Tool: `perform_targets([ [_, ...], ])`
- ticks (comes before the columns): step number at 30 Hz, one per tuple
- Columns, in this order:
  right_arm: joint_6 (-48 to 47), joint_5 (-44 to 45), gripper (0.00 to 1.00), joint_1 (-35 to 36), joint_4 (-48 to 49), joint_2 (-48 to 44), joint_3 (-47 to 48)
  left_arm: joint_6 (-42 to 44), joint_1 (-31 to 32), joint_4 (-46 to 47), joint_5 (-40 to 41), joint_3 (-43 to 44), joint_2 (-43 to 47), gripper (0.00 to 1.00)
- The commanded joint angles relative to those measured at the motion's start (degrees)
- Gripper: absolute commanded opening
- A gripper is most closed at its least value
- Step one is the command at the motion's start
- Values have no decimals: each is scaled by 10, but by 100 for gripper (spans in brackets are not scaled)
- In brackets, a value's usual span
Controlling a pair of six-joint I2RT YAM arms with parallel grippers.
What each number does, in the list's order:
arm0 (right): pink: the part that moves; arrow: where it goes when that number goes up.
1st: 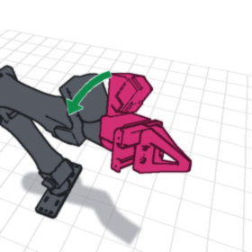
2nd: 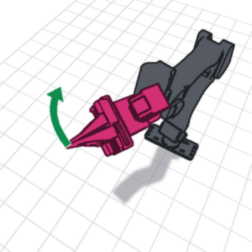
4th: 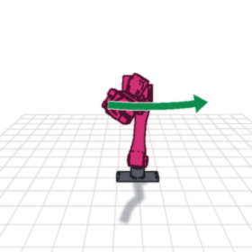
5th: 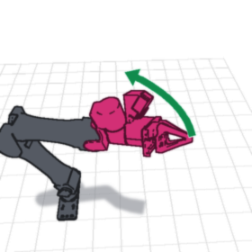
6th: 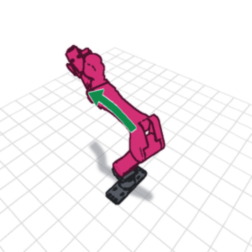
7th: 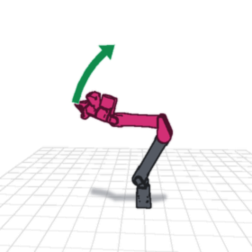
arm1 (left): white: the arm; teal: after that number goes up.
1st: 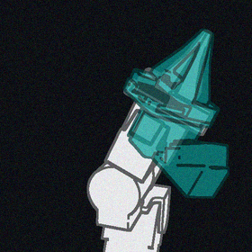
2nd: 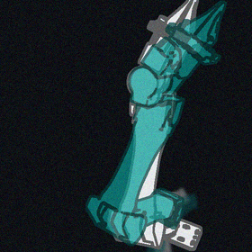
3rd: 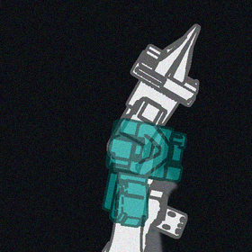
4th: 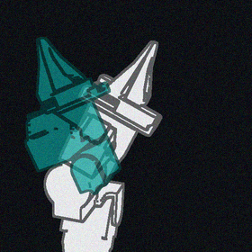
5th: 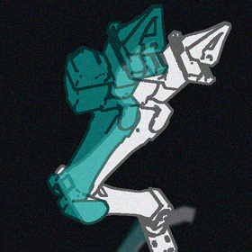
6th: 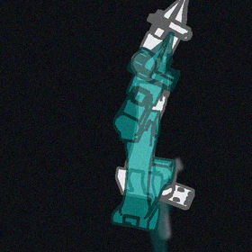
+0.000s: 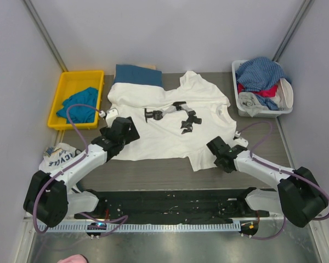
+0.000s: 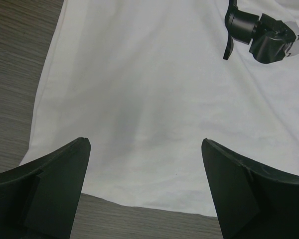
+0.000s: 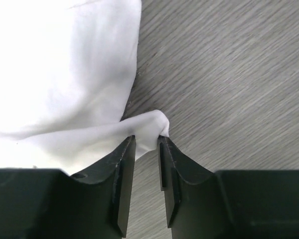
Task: Fold and stack the t-shirts
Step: Fold the tshirt
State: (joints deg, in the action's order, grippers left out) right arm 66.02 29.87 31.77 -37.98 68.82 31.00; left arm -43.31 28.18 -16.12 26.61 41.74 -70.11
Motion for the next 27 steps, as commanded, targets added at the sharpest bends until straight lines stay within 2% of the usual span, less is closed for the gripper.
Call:
perform_targets([
  [1,-12,-9,33,1,1,22,-8,-6,3,9,20,-3,17,100],
  [5,-17,-8,30,2,4,24,-9,-7,3,9,21,-5,20,100],
  [7,-19,-10,36,1,-9,18,-2,-7,3,8,20,-4,21,100],
  [9,-17,-3,49,1,-24,5,5,-7,3,9,19,-4,22,100],
  [12,-16,13,54,1,-56,-43,12,-9,3,8,15,-2,22,100],
  [18,-19,36,57,1,-99,-92,33,-10,3,10,9,3,18,100],
  [27,-19,34,57,1,-77,-53,24,-6,2,8,15,2,22,100],
])
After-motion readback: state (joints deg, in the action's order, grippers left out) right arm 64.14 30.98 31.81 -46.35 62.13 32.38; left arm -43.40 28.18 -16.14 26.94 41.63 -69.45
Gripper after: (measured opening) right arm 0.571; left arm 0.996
